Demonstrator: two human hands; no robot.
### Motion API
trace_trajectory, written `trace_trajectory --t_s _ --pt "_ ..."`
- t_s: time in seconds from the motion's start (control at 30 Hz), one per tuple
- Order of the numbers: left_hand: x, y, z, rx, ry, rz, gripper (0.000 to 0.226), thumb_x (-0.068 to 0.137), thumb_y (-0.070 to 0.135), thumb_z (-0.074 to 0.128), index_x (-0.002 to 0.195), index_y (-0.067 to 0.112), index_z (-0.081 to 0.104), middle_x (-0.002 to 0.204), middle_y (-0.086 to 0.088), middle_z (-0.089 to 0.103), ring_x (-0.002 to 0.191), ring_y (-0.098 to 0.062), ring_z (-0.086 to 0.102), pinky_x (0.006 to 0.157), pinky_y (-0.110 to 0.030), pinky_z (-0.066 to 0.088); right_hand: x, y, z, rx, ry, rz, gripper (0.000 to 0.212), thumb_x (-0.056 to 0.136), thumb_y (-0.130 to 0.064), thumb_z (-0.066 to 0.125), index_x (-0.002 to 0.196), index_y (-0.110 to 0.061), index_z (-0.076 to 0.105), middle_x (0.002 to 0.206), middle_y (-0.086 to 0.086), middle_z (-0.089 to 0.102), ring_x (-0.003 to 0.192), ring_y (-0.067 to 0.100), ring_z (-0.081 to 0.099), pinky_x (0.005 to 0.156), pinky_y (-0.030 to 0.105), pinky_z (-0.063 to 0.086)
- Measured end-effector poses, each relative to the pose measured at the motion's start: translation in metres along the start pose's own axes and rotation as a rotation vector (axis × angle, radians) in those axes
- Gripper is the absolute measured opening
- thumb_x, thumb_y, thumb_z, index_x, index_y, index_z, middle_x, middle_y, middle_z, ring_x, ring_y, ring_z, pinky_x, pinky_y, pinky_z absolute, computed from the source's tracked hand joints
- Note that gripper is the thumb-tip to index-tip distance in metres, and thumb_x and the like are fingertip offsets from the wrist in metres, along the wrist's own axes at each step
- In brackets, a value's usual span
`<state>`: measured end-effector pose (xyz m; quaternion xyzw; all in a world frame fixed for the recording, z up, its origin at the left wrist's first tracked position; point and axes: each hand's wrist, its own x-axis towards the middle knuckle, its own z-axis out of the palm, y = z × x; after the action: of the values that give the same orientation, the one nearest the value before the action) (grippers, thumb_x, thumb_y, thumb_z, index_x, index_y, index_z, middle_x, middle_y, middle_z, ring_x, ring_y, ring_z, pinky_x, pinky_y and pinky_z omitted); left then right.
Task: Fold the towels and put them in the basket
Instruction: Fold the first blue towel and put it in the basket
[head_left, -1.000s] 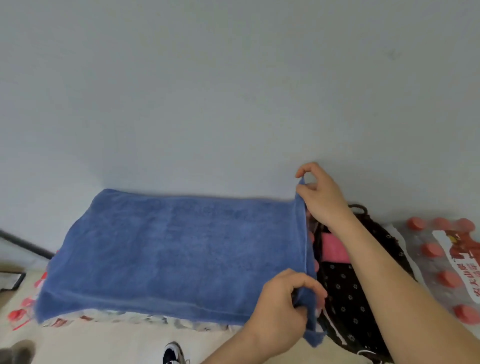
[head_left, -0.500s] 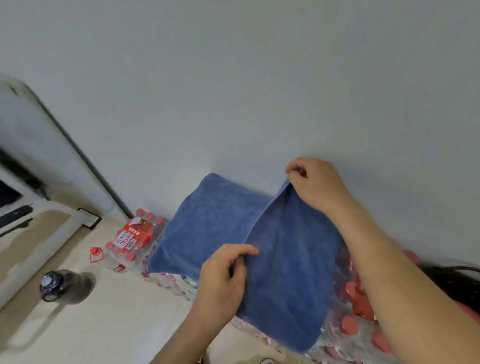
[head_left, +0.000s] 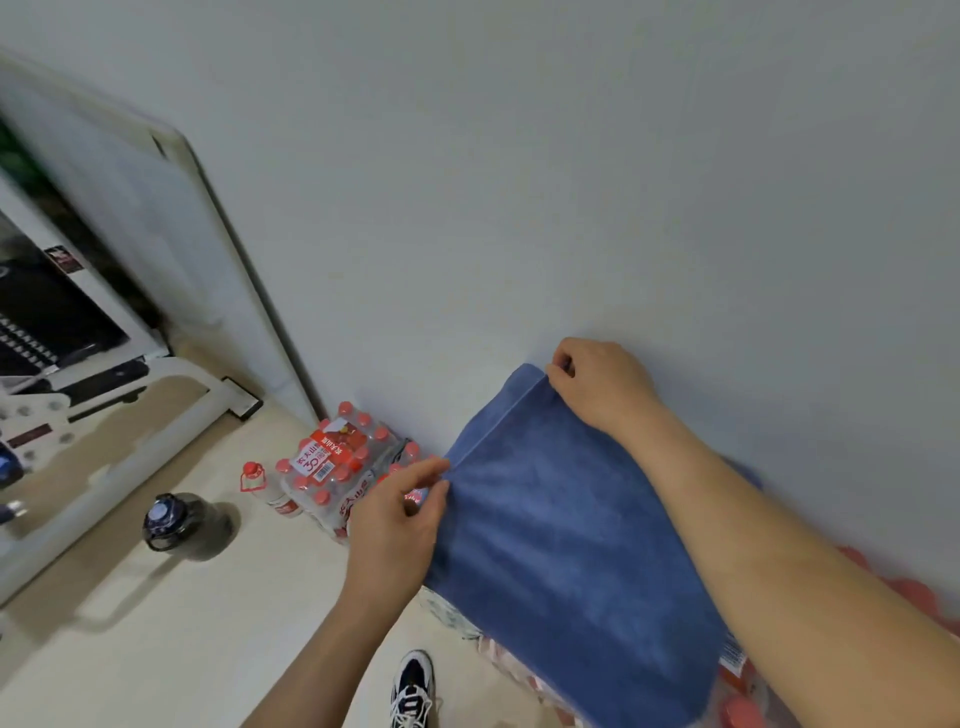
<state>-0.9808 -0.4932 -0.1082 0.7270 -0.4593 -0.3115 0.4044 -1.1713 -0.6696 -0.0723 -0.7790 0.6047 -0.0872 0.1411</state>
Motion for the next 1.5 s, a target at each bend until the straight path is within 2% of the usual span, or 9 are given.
trace_trajectory --t_s 0.17,0.47,0.63,0.77,0.93,1.03,1.17,1.3,1.5 --pt "0.009 -0.011 0.002 -0.03 0.053 -0.094 0.023 0.092 0.016 0.06 0.101 0.035 0.069 0.092 0.029 0.063 0.083 0.02 0.055 0.069 -0.006 0.041 0.01 -0.007 0.019 0.069 0.04 0.002 0.021 0.094 -0.028 0.042 0.091 -0.019 0.061 0.084 -0.004 0.064 0.078 0.021 0.058 0.068 0.035 0.05" --pt "0.022 -0.033 0.008 0.196 -0.001 -0.124 0.022 0.095 0.029 0.054 0.114 0.029 0.065 0.102 0.01 0.065 0.088 -0.008 0.057 0.076 -0.025 0.046 0.012 -0.007 0.043 0.086 -0.102 -0.079 0.033 0.092 -0.016 0.045 0.123 -0.016 0.055 0.112 0.002 0.064 0.1 0.023 0.059 0.078 0.03 0.045" --pt "0.036 -0.023 0.013 0.258 -0.238 -0.106 0.028 0.099 0.039 0.044 0.119 0.028 0.058 0.103 0.015 0.06 0.09 -0.006 0.055 0.076 -0.022 0.043 0.005 -0.001 0.044 0.102 -0.103 -0.104 0.033 0.094 -0.013 0.045 0.126 -0.014 0.051 0.12 0.004 0.06 0.109 0.023 0.055 0.086 0.029 0.042" --pt "0.028 -0.014 0.008 0.353 -0.209 0.016 0.015 0.098 0.028 0.047 0.102 0.03 0.061 0.093 0.014 0.063 0.081 -0.003 0.055 0.07 -0.02 0.045 -0.003 -0.001 0.046 0.161 -0.115 -0.065 0.047 0.097 -0.017 0.045 0.144 -0.013 0.039 0.142 0.004 0.048 0.128 0.022 0.046 0.104 0.028 0.035" --pt "0.017 -0.003 -0.024 0.476 -0.581 -0.132 0.009 0.095 0.028 0.046 0.09 0.036 0.046 0.097 0.011 0.061 0.084 -0.009 0.056 0.073 -0.029 0.045 -0.003 0.001 0.054 0.184 -0.11 -0.002 0.036 0.097 -0.027 0.046 0.13 -0.015 0.051 0.121 0.004 0.059 0.111 0.025 0.055 0.086 0.032 0.044" --pt "0.032 0.01 -0.022 0.705 -0.525 -0.055 0.007 0.094 0.039 0.043 0.097 0.036 0.049 0.099 0.01 0.064 0.084 -0.012 0.058 0.074 -0.03 0.05 -0.001 -0.002 0.055 0.187 -0.082 0.009 0.03 0.095 -0.029 0.049 0.122 -0.018 0.057 0.112 0.002 0.061 0.104 0.024 0.056 0.085 0.034 0.047" --pt "0.072 0.02 0.015 0.446 -0.332 0.025 0.021 0.091 0.038 0.051 0.109 0.032 0.059 0.103 0.01 0.066 0.091 -0.011 0.062 0.08 -0.032 0.052 0.004 -0.007 0.057 0.19 -0.036 0.027 0.028 0.093 -0.026 0.054 0.119 -0.017 0.062 0.113 0.006 0.061 0.105 0.024 0.056 0.09 0.037 0.048" --pt "0.119 0.018 0.059 0.166 -0.331 -0.127 0.04 0.091 0.037 0.056 0.129 0.022 0.055 0.119 -0.001 0.064 0.107 -0.017 0.061 0.094 -0.034 0.049 0.003 -0.008 0.058 0.176 -0.045 0.057 0.029 0.091 -0.024 0.057 0.119 -0.018 0.062 0.113 0.006 0.061 0.103 0.024 0.057 0.09 0.039 0.049" --pt "0.127 0.027 0.081 -0.17 -0.121 -0.129 0.018 0.082 0.011 0.069 0.097 0.022 0.067 0.084 0.009 0.069 0.078 -0.005 0.065 0.076 -0.026 0.053 0.005 -0.008 0.057 0.325 -0.067 0.098 0.034 0.093 -0.019 0.056 0.127 -0.017 0.058 0.123 0.004 0.06 0.112 0.021 0.057 0.098 0.036 0.046"
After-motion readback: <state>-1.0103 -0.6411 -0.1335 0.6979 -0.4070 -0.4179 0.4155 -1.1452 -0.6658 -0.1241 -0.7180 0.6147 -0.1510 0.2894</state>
